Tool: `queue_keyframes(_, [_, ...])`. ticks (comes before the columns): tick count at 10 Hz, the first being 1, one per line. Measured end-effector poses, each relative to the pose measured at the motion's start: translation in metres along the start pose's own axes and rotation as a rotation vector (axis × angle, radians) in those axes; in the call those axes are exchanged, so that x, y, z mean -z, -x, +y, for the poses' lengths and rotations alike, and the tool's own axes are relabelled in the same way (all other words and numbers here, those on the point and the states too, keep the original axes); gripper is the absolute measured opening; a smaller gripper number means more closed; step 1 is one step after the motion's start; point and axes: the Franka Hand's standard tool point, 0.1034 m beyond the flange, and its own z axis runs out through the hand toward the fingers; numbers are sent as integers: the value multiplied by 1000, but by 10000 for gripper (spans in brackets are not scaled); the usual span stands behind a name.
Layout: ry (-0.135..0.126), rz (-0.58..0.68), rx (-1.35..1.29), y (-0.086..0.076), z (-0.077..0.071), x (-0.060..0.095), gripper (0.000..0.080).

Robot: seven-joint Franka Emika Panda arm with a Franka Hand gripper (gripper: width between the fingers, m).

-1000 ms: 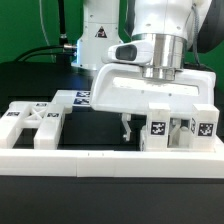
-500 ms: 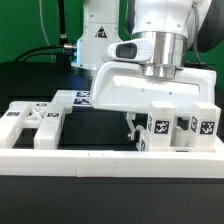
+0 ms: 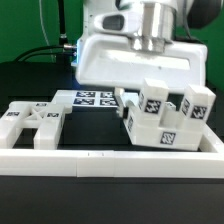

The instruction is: Assemble chair

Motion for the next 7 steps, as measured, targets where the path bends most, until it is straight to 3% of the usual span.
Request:
queue_keyframes(1, [-16,-47,0,-1,3,5,334])
queue_keyframes(2, [-14,-38,-22,-11,1,6,334])
queue_keyframes(4, [-54,-191,-30,2,-8,4,334])
queue_keyframes(5, [-65,-244,-32,3,-8,5,334])
queue_keyframes(6, [-79,-361,-64,14,-5,11,334])
queue_keyframes(7, [-71,-451,-107,21,-1,18,334])
